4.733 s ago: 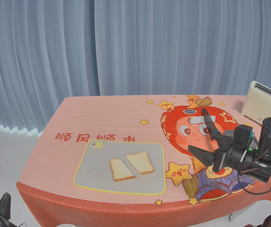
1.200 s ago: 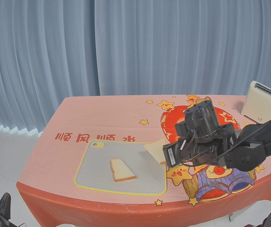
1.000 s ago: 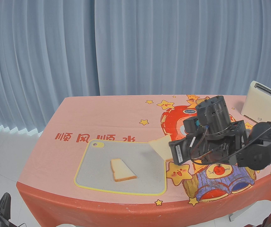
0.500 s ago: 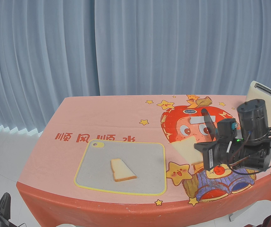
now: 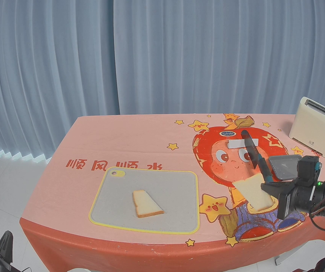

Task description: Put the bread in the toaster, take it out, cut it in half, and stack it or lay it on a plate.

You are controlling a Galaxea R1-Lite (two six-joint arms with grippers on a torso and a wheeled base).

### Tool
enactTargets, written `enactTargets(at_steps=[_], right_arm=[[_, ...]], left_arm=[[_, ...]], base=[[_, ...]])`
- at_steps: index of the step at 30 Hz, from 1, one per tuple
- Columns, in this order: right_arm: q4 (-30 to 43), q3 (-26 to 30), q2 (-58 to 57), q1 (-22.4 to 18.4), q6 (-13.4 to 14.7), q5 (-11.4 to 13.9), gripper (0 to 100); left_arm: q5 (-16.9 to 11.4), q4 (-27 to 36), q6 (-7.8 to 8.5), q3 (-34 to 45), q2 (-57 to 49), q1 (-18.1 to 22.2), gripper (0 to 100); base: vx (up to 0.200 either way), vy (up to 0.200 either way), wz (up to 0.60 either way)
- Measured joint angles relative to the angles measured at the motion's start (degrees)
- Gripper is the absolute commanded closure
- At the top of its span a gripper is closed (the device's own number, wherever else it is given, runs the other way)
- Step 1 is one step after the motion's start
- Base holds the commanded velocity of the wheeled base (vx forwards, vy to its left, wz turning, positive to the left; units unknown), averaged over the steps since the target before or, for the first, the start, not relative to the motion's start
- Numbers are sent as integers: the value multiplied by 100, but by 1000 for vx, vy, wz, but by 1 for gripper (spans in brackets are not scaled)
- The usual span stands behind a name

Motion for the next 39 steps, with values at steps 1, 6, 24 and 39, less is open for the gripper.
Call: enactTargets(at_steps=[1, 6, 24, 39], right_arm=[[0, 59, -68, -2, 0, 20, 100], [5, 350, -438, -138, -24, 143, 100], [16, 533, -789, -217, -95, 340, 100], [11, 500, -809, -222, -84, 285, 100]], left_arm=[[1, 0, -9, 0, 0, 0, 100], [24, 4, -11, 0, 0, 0, 100], [38, 4, -37, 0, 0, 0, 100], [32, 1, -37, 0, 0, 5, 100]], base=[[0, 0, 0], [0, 0, 0], [0, -122, 0], [0, -133, 0]])
